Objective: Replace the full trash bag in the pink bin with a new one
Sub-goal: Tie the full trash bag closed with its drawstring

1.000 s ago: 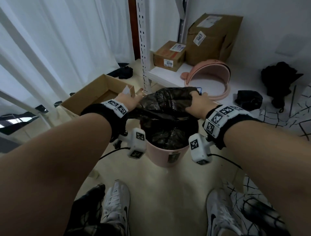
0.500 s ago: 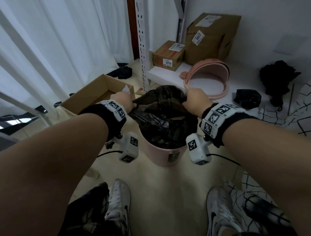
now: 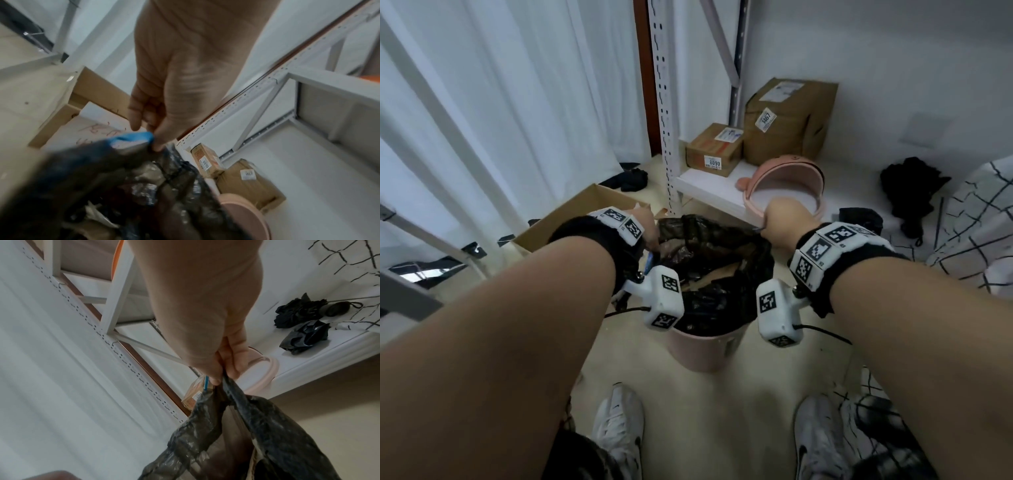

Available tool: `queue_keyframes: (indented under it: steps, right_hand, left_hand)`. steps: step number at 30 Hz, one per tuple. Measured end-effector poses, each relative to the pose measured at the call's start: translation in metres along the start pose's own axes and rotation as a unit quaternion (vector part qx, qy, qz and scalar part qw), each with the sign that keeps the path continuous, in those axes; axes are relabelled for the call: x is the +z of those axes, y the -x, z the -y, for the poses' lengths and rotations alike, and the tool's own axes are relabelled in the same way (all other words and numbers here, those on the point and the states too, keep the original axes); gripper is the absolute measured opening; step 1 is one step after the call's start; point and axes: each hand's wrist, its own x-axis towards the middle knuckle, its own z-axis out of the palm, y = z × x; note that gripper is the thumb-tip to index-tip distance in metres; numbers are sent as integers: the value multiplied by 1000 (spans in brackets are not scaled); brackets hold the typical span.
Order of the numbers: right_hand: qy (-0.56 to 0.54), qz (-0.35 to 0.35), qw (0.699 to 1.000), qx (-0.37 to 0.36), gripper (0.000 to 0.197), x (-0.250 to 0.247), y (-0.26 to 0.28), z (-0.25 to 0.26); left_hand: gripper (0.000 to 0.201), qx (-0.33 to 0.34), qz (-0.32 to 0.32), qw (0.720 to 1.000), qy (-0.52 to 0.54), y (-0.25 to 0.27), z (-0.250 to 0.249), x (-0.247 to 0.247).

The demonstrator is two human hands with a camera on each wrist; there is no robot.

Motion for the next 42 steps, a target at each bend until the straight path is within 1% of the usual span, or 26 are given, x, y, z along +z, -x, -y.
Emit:
queue_keyframes:
  steps: [2, 4, 5, 8, 10, 11, 14, 15, 17, 19, 20, 23, 25, 26, 28, 31, 32, 33, 34, 35, 36, 37, 39, 40, 41, 42]
  right_hand:
    - [-23, -17, 1000, 4, 24, 0, 1, -2]
    - [-80, -29, 996, 9, 24, 2, 0, -4]
    - [-110, -36, 993, 6, 24, 3, -2, -4]
    - [-190, -42, 981, 0, 24, 3, -12, -2]
    - [-216, -24, 976, 16, 38, 5, -18, 1]
    - [-200, -10, 979, 25, 48, 7, -20, 2]
    - [-76, 28, 994, 71, 72, 14, -22, 5]
    - [-63, 36, 994, 87, 72, 16, -24, 5]
    - [-58, 31, 995, 80, 54, 18, -29, 4]
    - [-45, 14, 997, 64, 30, 19, -35, 3]
    - [-37, 10, 997, 63, 25, 18, -35, 3]
    - [-58, -7, 995, 82, 26, 15, -39, -1]
    - [-106, -24, 990, 88, 27, 13, -44, 0]
    - [-140, -32, 985, 95, 26, 12, -46, 0]
    - [-191, -65, 975, 93, 20, 7, -46, 4]
    - [-234, -130, 961, 71, 18, 3, -43, 6]
    - [-245, -129, 959, 66, 17, 3, -41, 6]
    - [-258, -116, 957, 60, 16, 5, -41, 5]
    - [-280, -94, 954, 57, 16, 5, -40, 5]
    - [-314, -83, 944, 54, 17, 4, -38, 6]
    - [-361, -89, 927, 50, 20, 0, -36, 9]
    - [-414, -112, 902, 41, 25, -5, -35, 12]
    - [-502, -161, 849, 27, 31, -20, -31, 19]
    - [-520, -174, 836, 22, 30, -27, -28, 23]
    - [-521, -176, 835, 14, 26, -31, -28, 25]
    - [-500, -163, 851, 7, 19, -32, -28, 26]
  left_hand:
    - [27, -9, -38, 999, 17, 6, -3, 3]
    - [38, 12, -81, 997, 11, 3, -8, 9]
    - [39, 5, -92, 995, 36, 1, -9, 9]
    - [38, 33, -105, 991, 72, -10, -18, 15]
    - [36, 40, -109, 988, 104, -19, -23, 15]
    - [35, 48, -101, 988, 106, -22, -26, 16]
    - [33, 48, -142, 979, 141, -33, -27, 17]
    - [33, 48, -152, 975, 154, -35, -27, 19]
    - [32, 60, -173, 970, 160, -40, -25, 19]
    - [30, 75, -149, 971, 169, -42, -22, 17]
    - [30, 74, -126, 975, 168, -40, -20, 14]
    - [35, 56, -81, 988, 118, -39, -14, 8]
    - [27, 51, -72, 990, 112, -41, -8, 5]
    - [22, 54, -80, 985, 142, -44, -4, 5]
    - [20, 50, -124, 961, 243, -47, 2, 5]
    - [16, 52, -253, 892, 370, -45, 6, 2]
    - [12, 56, -272, 878, 391, -44, 7, 0]
    - [9, 62, -263, 879, 393, -44, 6, -1]
    - [8, 73, -236, 893, 377, -44, 6, -1]
    - [7, 85, -210, 903, 364, -44, 4, -1]
    - [9, 99, -201, 900, 374, -44, 2, -4]
    - [13, 115, -208, 878, 416, -40, -1, -9]
    - [20, 149, -258, 809, 506, -36, -7, -24]
    - [21, 166, -273, 794, 518, -33, -9, -30]
    - [21, 177, -270, 799, 508, -32, -10, -32]
    - [21, 181, -256, 815, 488, -32, -10, -32]
